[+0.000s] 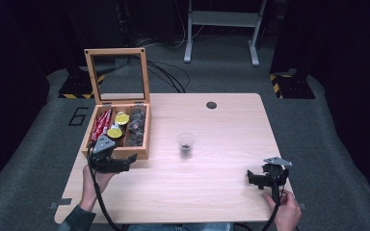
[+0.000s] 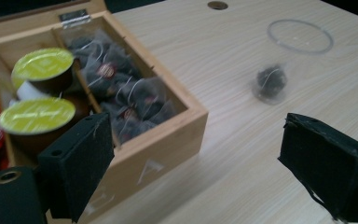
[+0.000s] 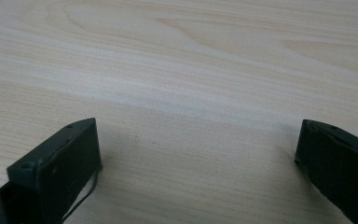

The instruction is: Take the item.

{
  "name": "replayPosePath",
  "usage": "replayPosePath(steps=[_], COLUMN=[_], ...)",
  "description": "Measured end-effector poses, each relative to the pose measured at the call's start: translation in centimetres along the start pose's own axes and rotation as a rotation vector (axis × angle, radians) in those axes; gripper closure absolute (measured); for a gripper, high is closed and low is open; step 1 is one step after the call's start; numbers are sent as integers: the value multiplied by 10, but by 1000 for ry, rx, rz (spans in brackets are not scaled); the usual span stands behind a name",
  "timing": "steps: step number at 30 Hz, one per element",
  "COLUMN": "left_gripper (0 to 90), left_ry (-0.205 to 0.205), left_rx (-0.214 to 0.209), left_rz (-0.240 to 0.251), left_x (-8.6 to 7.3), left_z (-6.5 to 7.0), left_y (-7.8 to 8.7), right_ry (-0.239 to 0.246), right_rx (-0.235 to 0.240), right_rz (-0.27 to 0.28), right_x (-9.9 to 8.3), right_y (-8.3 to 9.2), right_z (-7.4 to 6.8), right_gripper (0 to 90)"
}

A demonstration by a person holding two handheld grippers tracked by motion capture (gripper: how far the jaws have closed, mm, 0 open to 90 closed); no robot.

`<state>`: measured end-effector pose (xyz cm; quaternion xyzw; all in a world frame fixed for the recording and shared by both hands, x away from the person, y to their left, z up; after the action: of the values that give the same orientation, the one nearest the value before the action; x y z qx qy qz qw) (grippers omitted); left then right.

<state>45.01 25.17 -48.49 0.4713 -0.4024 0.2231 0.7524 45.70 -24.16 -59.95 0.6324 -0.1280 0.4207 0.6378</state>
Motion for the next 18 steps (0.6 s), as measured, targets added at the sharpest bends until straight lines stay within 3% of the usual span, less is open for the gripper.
replayPosePath(steps=[8, 18], left_gripper=[86, 72], left_ry=[46, 125], left_rx=[51, 94], left_rz=[-29, -119], left_x=[-41, -99], left_z=[-29, -61], left_y=[6, -1], right_ry=[0, 0], right_rx=[0, 0], right_rz=[0, 0], right_x=[0, 0], right_y=[0, 0], right_z=[0, 0], right_gripper=[0, 0])
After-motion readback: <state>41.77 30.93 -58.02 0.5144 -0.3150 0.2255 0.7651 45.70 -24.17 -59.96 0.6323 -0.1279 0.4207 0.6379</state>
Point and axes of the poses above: each handheld gripper's, and its own axes: y roughly backward along the jaws, x roughly out of its top, z roughly to its right, the point moved 10 cm from there along -y, roughly forward along the jaws, and after that the axes turned 14 degrees about y, right-handed, at the moved point
